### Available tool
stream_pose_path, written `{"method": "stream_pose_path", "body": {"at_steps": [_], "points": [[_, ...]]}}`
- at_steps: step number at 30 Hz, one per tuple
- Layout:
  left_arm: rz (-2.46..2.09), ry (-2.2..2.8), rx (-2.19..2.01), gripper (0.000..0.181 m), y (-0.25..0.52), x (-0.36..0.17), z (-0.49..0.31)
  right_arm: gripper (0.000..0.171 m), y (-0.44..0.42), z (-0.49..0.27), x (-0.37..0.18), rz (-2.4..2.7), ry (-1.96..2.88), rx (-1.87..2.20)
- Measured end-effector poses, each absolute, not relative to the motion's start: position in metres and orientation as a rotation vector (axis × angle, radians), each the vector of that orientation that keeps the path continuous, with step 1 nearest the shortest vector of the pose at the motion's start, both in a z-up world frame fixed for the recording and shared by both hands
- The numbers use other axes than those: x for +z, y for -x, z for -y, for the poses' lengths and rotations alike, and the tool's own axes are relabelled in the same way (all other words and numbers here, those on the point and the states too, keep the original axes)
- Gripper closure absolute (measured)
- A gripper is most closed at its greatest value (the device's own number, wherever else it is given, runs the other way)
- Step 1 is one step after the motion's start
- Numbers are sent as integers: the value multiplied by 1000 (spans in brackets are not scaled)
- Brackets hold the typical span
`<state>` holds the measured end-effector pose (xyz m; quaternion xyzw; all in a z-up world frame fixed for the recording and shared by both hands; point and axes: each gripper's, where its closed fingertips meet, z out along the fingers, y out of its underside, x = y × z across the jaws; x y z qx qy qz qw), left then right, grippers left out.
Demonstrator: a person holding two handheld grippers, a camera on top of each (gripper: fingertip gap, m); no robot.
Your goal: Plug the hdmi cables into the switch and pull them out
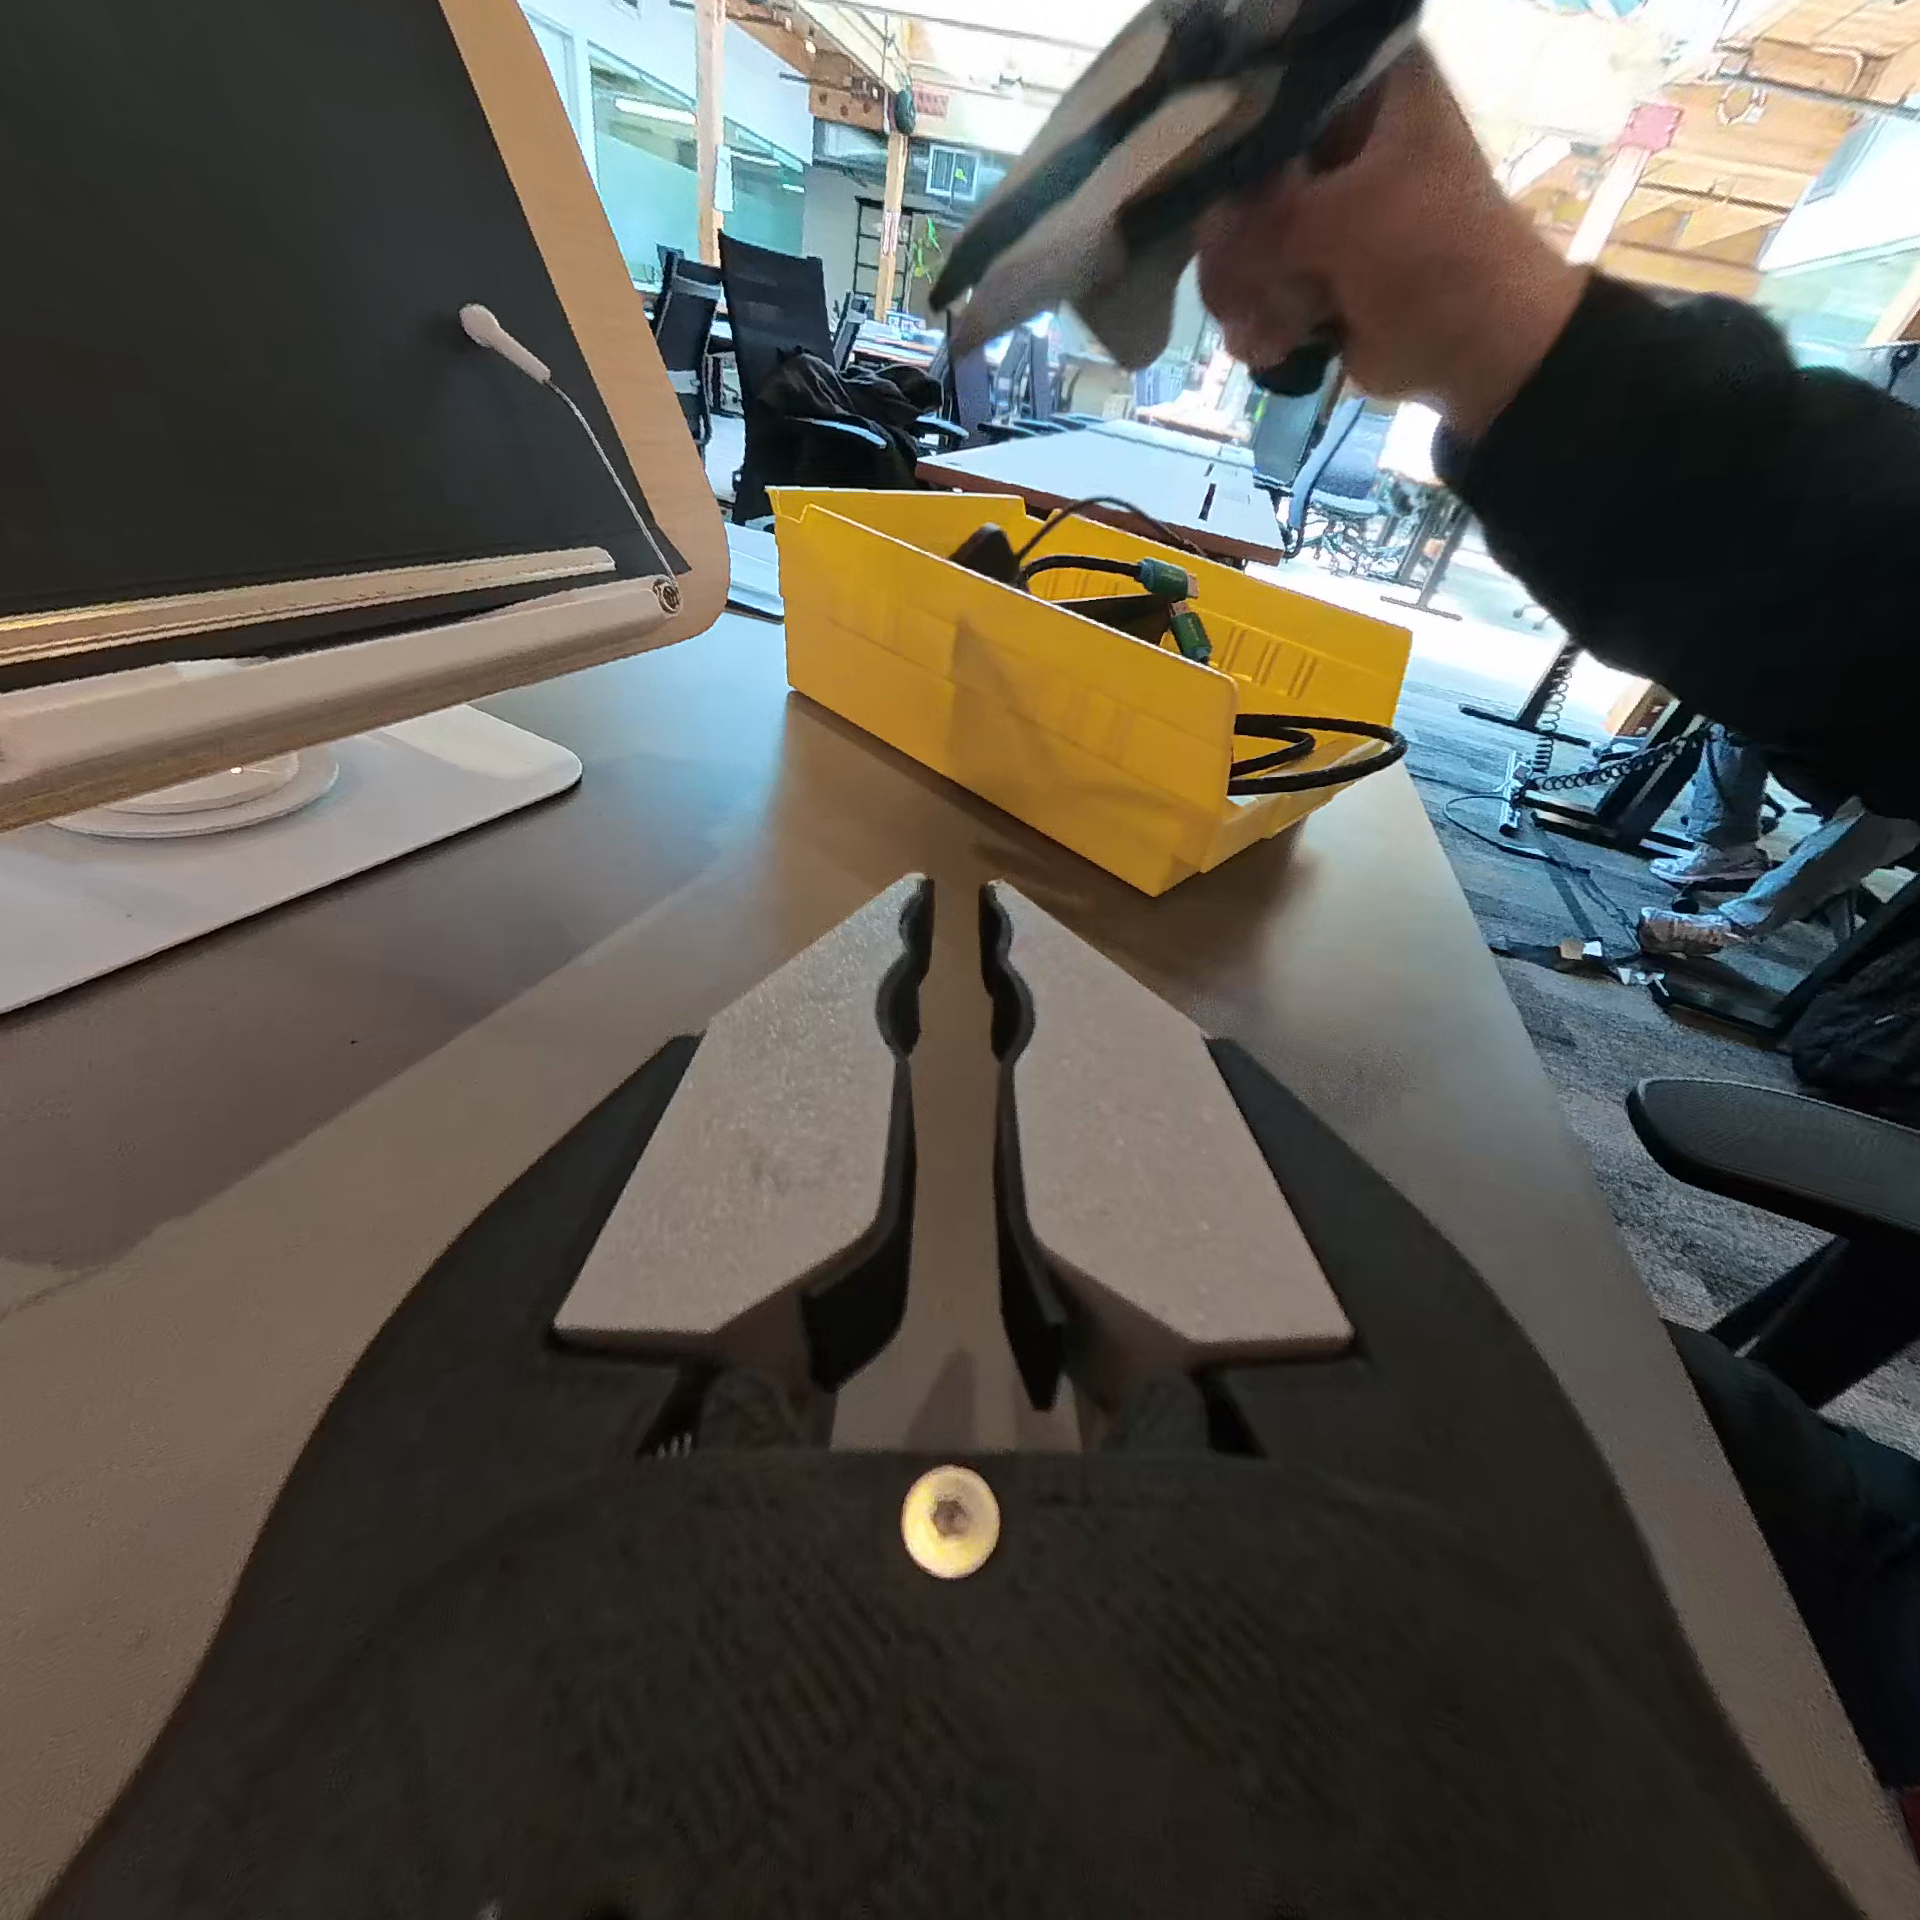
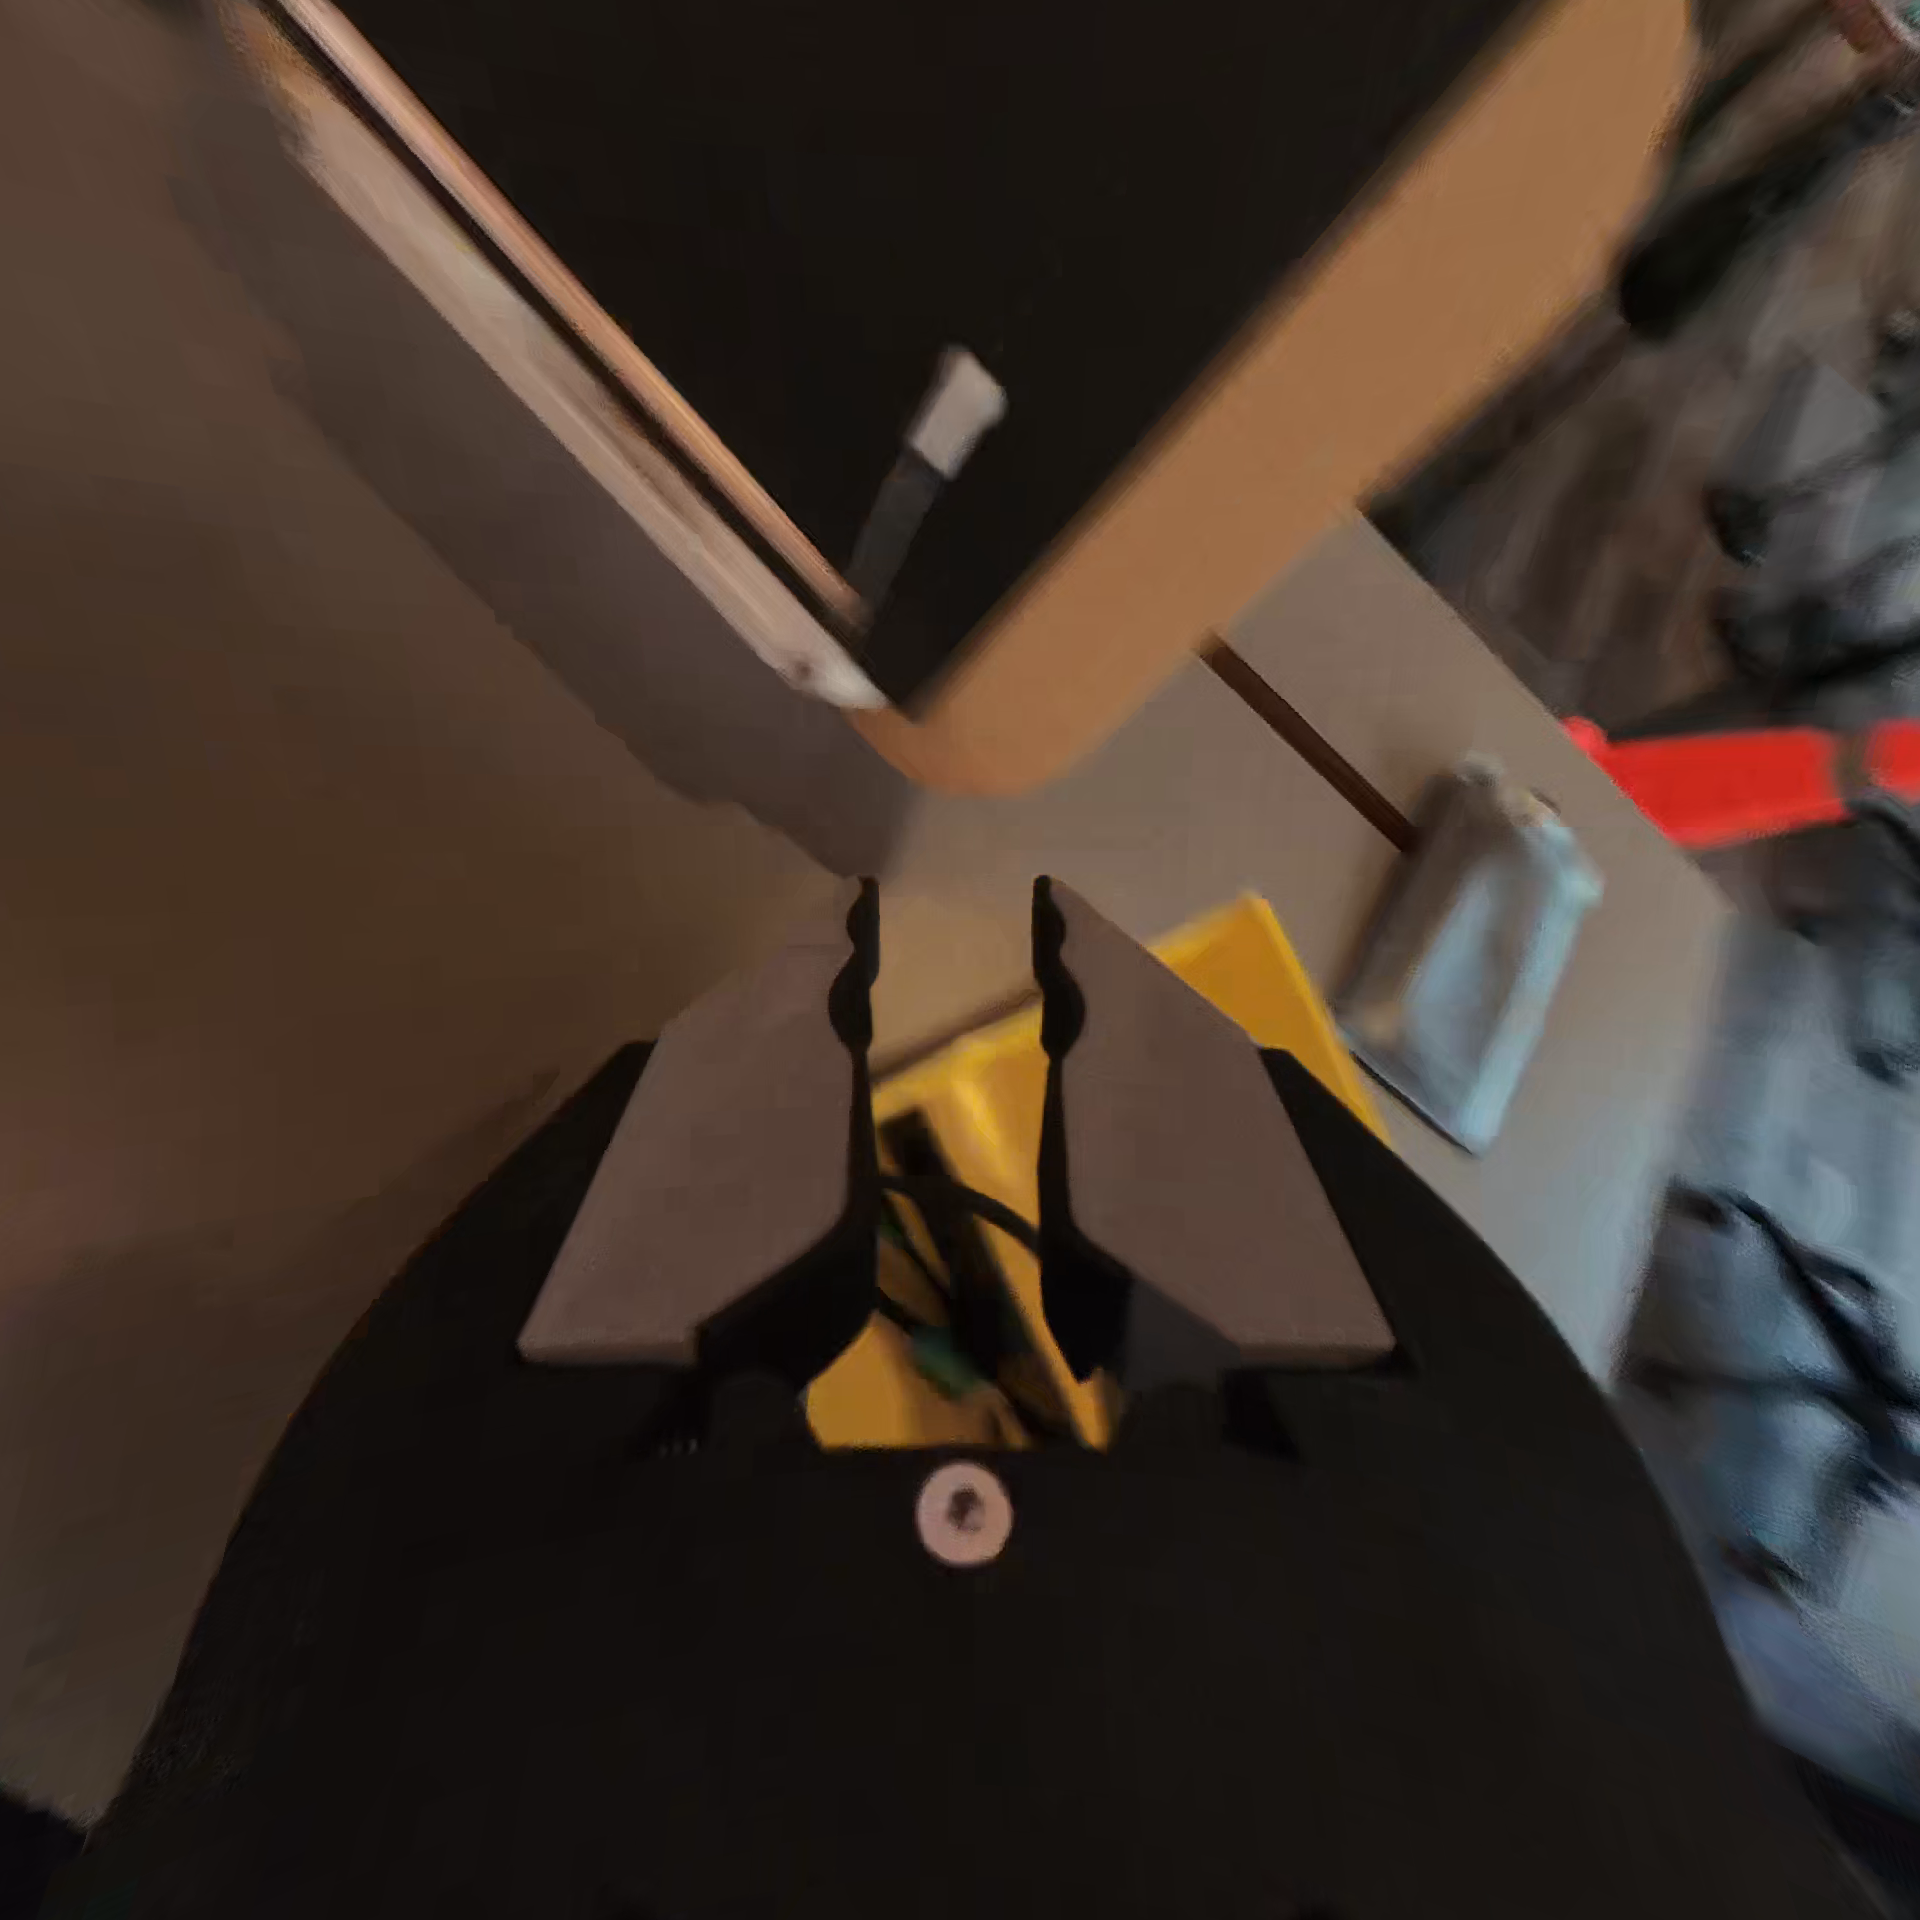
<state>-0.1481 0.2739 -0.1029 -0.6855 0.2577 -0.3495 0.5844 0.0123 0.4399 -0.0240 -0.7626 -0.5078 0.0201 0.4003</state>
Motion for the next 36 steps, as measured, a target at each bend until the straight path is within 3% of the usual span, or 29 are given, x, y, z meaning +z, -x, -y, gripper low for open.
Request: {"method": "stream_pose_path", "body": {"at_steps": [1,4,7,11,14,18,26,31,36], "points": [[-608,1606,-816,176,147,-105,-274,143,11,-417,-16,1297,1897,193],[-651,1625,-800,176,141,-111,-272,143,79,-349,-13,1331,1809,576],[-668,1622,-783,172,140,-112,-271,140,129,-311,-42,1337,1785,791],[-555,1635,-743,157,154,-109,-282,123,167,-330,-109,1263,1859,705],[-502,1632,-720,153,163,-107,-289,122,188,-354,-137,1178,1831,675],[-532,1648,-761,150,157,-110,-288,122,196,-365,-156,1240,1799,627],[-609,1676,-742,116,141,-116,-270,124,199,-357,-174,1298,1799,685],[-549,1801,-604,109,145,-115,-230,125,198,-345,-172,1314,1789,739],[-360,2005,-310,111,231,-44,-198,125,199,-339,-170,1307,1797,785]]}}
